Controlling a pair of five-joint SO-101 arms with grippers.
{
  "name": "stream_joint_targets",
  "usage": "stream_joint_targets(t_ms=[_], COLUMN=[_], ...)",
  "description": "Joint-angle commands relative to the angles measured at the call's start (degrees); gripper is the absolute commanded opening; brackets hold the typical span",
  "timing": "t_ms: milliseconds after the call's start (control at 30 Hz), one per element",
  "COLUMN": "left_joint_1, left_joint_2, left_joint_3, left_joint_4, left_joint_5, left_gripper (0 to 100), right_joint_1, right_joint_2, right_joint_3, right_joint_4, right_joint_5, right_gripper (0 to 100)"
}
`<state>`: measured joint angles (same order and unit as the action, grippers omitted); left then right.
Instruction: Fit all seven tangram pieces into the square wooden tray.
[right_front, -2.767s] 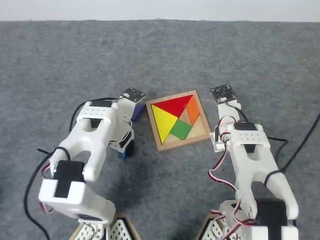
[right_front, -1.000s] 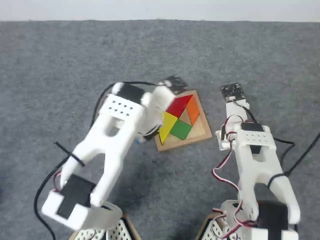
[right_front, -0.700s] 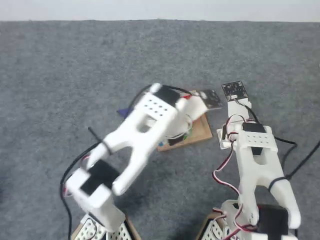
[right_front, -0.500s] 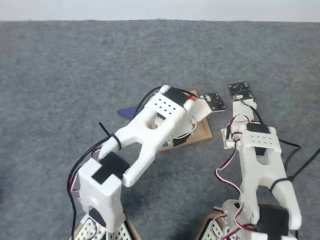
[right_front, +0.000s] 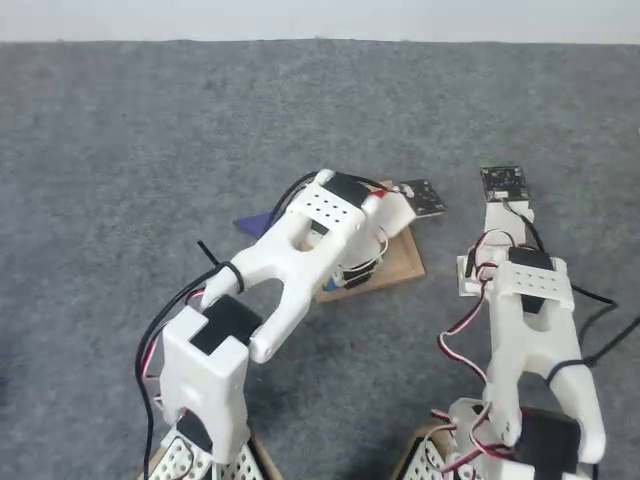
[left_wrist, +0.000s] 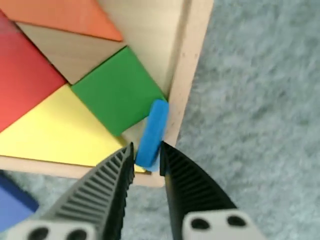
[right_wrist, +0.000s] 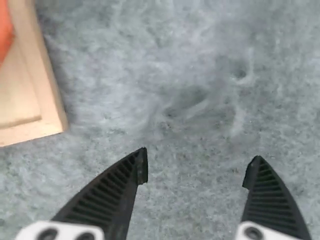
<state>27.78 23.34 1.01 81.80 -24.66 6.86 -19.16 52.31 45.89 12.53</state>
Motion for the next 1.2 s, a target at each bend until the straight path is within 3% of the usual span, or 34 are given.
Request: stream_joint_targets(t_ms=[0, 733, 900, 1033, 1167], left_joint_1=[-1.1, -2.2, -7.9, -17.0, -22.7], left_joint_2=[-0.4, -0.4, -0.5, -0.6, -0.1], left_joint_3=[-2.4, -7.2, -10.2, -14.7, -13.8], left_joint_4=[-0.7, 1.3, 0.3, 0.3, 0.1], left_joint_5=[-2.3, -3.7, -2.5, 3.5, 2.0], left_gripper=[9, 14, 14, 14, 14], right_joint_1=[0.5, 0.1, 0.1, 0.1, 0.0], right_joint_2=[-2.7, -2.6, -2.6, -2.6, -2.6], right_joint_3=[-2.7, -2.7, -2.7, -2.7, -2.7], right_joint_4=[0.7, 0.7, 0.7, 0.7, 0.6], right_joint_5=[-0.8, -0.7, -0.7, -0.8, -0.8], right_gripper=[31.0, 31.0, 31.0, 31.0, 31.0])
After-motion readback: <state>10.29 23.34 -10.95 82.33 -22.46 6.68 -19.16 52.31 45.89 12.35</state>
